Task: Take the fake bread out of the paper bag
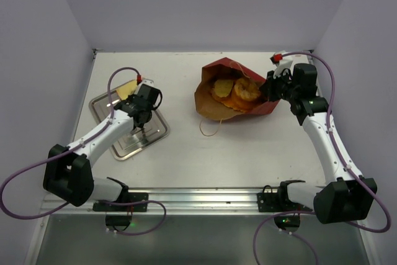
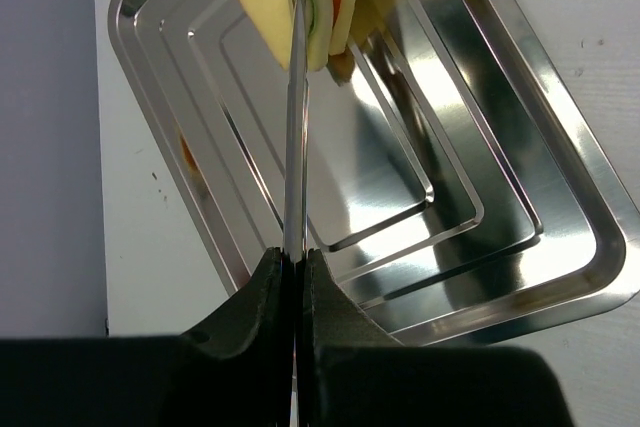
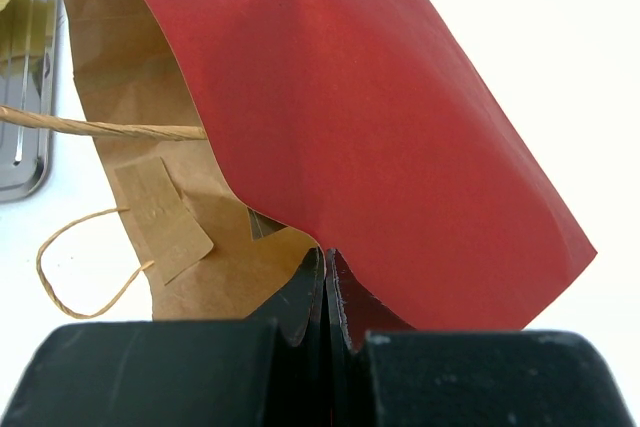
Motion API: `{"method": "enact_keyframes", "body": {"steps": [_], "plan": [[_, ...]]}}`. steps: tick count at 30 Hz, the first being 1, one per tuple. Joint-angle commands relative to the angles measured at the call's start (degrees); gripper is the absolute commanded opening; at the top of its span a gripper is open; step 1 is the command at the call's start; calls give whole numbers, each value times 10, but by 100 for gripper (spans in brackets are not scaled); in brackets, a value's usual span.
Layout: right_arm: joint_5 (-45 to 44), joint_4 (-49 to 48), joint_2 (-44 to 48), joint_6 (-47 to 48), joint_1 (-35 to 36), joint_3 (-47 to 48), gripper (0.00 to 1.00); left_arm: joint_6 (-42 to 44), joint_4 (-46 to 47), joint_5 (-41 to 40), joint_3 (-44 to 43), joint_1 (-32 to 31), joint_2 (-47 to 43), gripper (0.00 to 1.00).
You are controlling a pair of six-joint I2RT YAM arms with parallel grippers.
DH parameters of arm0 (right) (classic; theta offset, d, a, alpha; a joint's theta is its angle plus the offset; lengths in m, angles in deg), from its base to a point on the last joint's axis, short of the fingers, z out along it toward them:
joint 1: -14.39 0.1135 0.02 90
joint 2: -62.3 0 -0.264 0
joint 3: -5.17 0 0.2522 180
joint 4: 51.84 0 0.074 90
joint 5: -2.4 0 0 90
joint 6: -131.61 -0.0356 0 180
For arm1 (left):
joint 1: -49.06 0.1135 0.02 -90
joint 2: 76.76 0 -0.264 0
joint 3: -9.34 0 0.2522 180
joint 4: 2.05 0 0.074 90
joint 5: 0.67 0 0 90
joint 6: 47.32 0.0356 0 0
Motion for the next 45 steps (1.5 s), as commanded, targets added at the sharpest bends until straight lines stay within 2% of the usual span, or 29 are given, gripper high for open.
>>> {"method": "enact_keyframes", "body": {"steps": [1, 3, 7, 11, 24, 32, 45], "plan": [[17, -29, 14, -7, -4, 1, 0, 13, 35, -30, -9, 5, 9, 7], [17, -29, 13, -7, -4, 1, 0, 11, 35, -29, -9, 5, 17, 11], [18, -29, 13, -7, -5, 0, 0, 8, 34, -27, -9, 6, 22, 27], [19, -29, 13, -8, -5, 0, 0, 8, 33, -14, -13, 5, 19, 36], [19, -29, 17, -8, -6, -2, 0, 0, 29, 52, -20, 6, -15, 42], [21, -29, 18, -9, -9, -2, 0, -7, 19, 83, -23, 6, -30, 42], [21, -28, 20, -10, -10, -3, 0, -7, 13, 72, -26, 7, -54, 43]]}}
